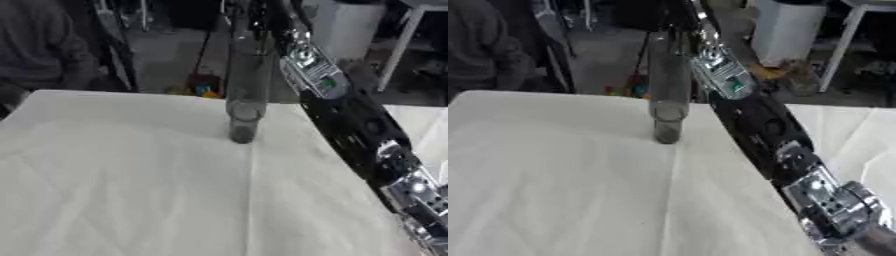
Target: Arrange flowers into the vase.
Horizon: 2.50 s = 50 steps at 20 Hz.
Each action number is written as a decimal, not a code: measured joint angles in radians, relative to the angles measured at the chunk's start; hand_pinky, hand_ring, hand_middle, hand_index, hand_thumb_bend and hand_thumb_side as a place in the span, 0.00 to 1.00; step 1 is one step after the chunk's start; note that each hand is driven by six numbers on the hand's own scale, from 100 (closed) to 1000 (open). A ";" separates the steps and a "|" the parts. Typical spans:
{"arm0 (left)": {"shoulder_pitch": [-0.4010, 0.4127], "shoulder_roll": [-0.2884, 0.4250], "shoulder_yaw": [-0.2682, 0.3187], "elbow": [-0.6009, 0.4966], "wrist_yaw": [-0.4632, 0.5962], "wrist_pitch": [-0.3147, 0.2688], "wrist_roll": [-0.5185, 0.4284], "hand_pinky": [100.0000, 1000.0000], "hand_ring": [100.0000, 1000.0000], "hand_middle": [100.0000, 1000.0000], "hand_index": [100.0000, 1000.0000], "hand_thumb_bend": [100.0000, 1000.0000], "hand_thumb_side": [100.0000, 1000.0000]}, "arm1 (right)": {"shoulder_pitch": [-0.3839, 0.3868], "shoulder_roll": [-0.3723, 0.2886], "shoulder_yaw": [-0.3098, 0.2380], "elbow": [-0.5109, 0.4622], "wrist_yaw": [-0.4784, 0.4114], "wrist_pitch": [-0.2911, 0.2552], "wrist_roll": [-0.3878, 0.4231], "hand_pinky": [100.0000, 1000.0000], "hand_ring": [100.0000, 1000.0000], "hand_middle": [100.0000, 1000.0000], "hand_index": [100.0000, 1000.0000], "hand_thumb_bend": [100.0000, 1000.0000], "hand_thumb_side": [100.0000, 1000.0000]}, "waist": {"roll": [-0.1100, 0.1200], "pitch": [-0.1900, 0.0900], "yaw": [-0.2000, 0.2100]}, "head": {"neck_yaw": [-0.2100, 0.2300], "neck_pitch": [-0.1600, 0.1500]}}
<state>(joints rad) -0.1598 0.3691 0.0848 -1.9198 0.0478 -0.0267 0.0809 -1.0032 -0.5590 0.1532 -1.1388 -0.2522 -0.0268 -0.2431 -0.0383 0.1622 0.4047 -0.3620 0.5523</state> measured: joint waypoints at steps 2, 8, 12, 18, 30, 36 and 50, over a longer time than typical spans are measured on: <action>0.000 0.000 0.000 0.000 0.000 0.000 0.000 0.62 0.69 0.64 0.69 0.50 0.71 | 0.000 0.000 0.000 0.000 0.011 0.001 0.001 0.46 0.42 0.32 0.21 0.00 0.88 | 0.000 0.000 0.000 | 0.000 0.000; 0.000 0.000 0.000 0.000 0.000 0.000 0.000 0.62 0.69 0.64 0.69 0.50 0.71 | 0.000 0.000 0.000 0.000 0.019 0.012 0.015 0.53 0.46 0.38 0.17 0.00 0.87 | 0.000 0.000 0.000 | 0.000 0.000; 0.000 0.000 0.000 0.000 0.000 0.000 0.000 0.62 0.69 0.64 0.69 0.50 0.71 | 0.000 0.000 0.000 0.000 0.023 0.021 0.024 0.55 0.47 0.38 0.17 0.00 0.87 | 0.000 0.000 -0.001 | 0.000 0.000; 0.001 0.000 0.000 0.000 0.000 0.000 0.000 0.62 0.69 0.64 0.69 0.50 0.71 | 0.000 -0.007 0.000 0.004 0.040 0.060 0.064 0.64 0.55 0.44 0.19 0.00 0.91 | -0.002 0.000 -0.002 | 0.000 0.000; 0.009 0.000 0.006 0.000 -0.002 0.000 0.001 0.62 0.69 0.64 0.69 0.51 0.71 | -0.022 -0.054 -0.012 0.018 0.129 0.221 0.330 0.79 0.65 0.52 0.23 0.00 0.94 | -0.008 -0.008 -0.008 | 0.001 0.000; 0.010 0.000 0.006 0.001 -0.004 -0.002 0.002 0.62 0.69 0.64 0.69 0.51 0.71 | -0.032 -0.069 -0.018 0.023 0.194 0.233 0.362 0.83 0.67 0.53 0.23 0.00 0.99 | -0.012 -0.011 -0.008 | 0.001 0.000; 0.014 0.000 0.007 0.006 -0.006 -0.002 0.002 0.62 0.69 0.64 0.68 0.51 0.71 | -0.035 -0.071 -0.026 0.082 0.215 0.320 0.399 0.86 0.67 0.52 0.20 0.00 1.00 | -0.021 -0.021 -0.014 | 0.004 0.009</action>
<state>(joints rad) -0.1460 0.3696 0.0920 -1.9141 0.0420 -0.0285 0.0832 -1.0386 -0.6297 0.1276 -1.0567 -0.0374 0.2930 0.1555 -0.0592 0.1416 0.3902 -0.3577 0.5608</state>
